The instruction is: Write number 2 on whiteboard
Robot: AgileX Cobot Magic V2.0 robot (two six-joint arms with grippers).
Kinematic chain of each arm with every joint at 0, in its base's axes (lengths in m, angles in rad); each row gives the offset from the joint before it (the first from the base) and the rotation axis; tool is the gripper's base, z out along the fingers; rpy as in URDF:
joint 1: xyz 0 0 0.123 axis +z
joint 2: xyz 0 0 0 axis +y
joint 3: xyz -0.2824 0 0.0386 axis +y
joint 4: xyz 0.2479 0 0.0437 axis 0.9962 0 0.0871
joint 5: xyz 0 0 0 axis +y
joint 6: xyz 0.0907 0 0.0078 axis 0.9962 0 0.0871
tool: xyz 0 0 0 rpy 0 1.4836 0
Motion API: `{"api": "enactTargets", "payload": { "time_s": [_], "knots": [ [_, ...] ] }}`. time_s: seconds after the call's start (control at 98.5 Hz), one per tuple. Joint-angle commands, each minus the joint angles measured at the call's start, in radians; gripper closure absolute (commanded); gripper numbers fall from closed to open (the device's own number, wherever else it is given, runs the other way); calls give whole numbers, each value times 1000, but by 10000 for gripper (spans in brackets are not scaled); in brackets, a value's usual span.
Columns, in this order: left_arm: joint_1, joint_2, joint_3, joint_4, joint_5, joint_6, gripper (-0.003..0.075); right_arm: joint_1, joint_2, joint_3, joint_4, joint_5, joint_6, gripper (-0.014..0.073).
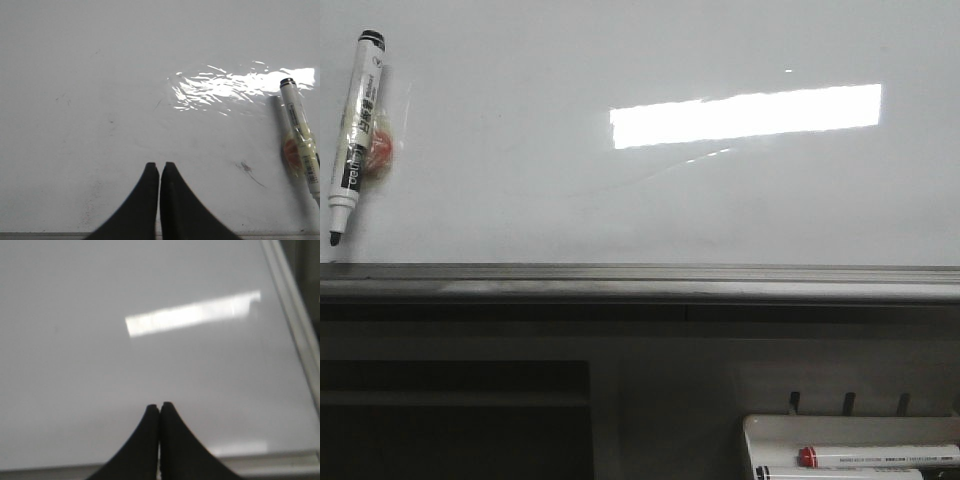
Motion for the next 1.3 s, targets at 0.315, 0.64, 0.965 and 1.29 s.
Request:
{"api": "enactTargets", "payload": {
  "time_s": [0.315,0.64,0.965,1.29],
  "knots": [
    [1,287,-324,-167,132,-11,741,-5,379,-382,68,424,9,645],
    [-44,422,-444,-150,118,65,330,-5,502,-399,81,419,9,645],
    [-172,559,-430,-227,-7,98,181,-5,508,-399,104,481,9,645],
    [-417,747,-430,-293,-38,96,220,-5,508,-398,104,439,7,645]
  ]
}}
